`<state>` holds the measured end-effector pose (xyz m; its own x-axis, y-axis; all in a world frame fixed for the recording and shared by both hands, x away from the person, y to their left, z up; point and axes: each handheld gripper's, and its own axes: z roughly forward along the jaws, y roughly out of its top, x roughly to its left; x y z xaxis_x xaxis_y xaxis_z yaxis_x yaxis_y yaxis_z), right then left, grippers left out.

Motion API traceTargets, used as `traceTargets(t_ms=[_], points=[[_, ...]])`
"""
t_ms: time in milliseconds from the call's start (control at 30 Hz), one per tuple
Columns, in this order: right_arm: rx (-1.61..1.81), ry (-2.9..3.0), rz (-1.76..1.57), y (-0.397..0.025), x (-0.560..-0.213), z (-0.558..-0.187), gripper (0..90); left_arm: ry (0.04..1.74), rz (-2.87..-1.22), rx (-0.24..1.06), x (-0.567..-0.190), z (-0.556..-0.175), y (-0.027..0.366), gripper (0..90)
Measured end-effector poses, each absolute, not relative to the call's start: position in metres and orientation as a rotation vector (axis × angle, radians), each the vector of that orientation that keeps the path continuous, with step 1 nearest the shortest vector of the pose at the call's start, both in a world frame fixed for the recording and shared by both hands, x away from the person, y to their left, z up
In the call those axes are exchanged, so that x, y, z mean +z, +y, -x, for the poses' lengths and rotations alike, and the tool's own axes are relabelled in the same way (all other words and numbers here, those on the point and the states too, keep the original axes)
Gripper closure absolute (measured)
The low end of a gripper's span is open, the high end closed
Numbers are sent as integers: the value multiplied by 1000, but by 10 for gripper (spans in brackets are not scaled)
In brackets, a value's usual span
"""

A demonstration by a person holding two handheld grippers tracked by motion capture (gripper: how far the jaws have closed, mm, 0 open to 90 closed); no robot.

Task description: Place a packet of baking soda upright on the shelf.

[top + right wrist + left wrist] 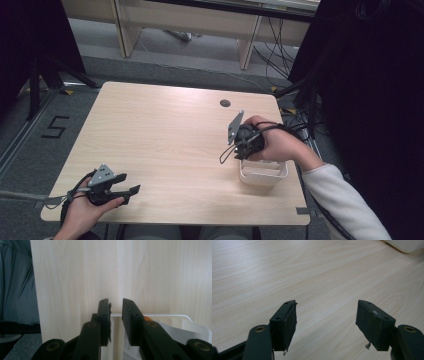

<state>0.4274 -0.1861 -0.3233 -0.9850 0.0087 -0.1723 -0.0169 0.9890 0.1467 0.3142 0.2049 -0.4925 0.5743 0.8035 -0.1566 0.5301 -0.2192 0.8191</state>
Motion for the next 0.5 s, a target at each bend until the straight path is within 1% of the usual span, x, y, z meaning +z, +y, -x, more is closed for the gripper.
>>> traceTargets(t_ms=[33, 100, 167, 233, 267, 333, 400, 467, 500], points=[[210, 2969, -31, -185, -330, -422, 779, 1078, -1895, 378, -492, -314, 205, 322], [213, 2981, 13, -182, -340, -419, 784, 1077, -1896, 378, -492, -314, 205, 323], [201, 3000, -52, -181, -350, -412, 810, 1078, -1887, 376, -493, -314, 204, 322], [209, 3026, -14, -181, -368, -406, 844, 1076, -1898, 378, -493, -314, 205, 322], [209, 3026, -14, -181, -368, -406, 844, 1077, -1897, 378, -492, -314, 205, 322], [231, 3040, -3, -181, -379, -402, 862, 1074, -1897, 380, -492, -314, 205, 322], [236, 3058, -68, -183, -388, -396, 872, 1074, -1895, 380, -492, -314, 205, 323], [269, 3080, -50, -185, -397, -393, 876, 1076, -1902, 380, -492, -314, 205, 322], [244, 3089, -146, -186, -401, -388, 876, 1076, -1903, 381, -492, -314, 205, 322]])
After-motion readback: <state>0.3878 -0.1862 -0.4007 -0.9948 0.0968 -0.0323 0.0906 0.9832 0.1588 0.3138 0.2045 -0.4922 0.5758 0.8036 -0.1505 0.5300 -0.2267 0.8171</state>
